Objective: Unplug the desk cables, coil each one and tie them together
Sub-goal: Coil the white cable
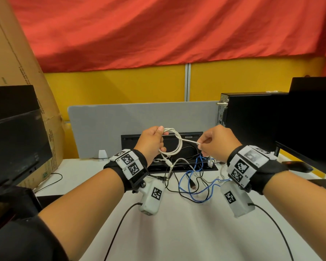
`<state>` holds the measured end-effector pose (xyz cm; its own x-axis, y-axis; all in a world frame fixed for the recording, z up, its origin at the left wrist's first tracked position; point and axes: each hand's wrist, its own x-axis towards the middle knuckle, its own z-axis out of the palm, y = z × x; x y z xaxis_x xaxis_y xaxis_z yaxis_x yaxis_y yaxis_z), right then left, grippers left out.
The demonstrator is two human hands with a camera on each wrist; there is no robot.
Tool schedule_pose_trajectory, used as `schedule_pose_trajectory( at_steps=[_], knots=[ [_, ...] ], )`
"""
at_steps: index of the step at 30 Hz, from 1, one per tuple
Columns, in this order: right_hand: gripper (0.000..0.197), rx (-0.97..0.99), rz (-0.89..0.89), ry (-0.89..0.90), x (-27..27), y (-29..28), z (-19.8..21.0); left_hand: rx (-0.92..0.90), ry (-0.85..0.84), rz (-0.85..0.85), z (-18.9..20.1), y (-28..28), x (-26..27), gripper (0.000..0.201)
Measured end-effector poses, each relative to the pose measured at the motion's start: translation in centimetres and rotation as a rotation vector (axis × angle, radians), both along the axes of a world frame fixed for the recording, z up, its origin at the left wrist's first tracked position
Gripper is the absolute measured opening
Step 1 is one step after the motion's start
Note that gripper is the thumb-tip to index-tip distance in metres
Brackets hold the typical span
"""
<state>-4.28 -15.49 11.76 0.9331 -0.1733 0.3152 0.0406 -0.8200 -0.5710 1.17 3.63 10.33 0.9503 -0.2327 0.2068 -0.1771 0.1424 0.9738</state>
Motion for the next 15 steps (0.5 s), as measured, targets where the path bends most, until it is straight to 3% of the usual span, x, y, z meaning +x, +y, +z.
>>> schedule_pose_trajectory(
  at_steps=[4, 11, 15],
  knots=[
    [0.006, 0.101, -0.046, -0.14, 0.5, -0.4, -0.7, -0.202, 0.124, -0.102, -0.2, -1.0, -0.9, 0.028],
    [0.012, 0.881, 0.137, -0.138, -0.2, 1.4, -1.6, -0.368, 0.189, -0.166, -0.5, -2.9, -1.4, 0.027],
    [0.016, 1.066, 0.215, -0.078, -0.9, 2.5, -1.0, -0.377, 0.155, -0.114, -0.9, -3.3, -0.9, 0.027]
  ],
)
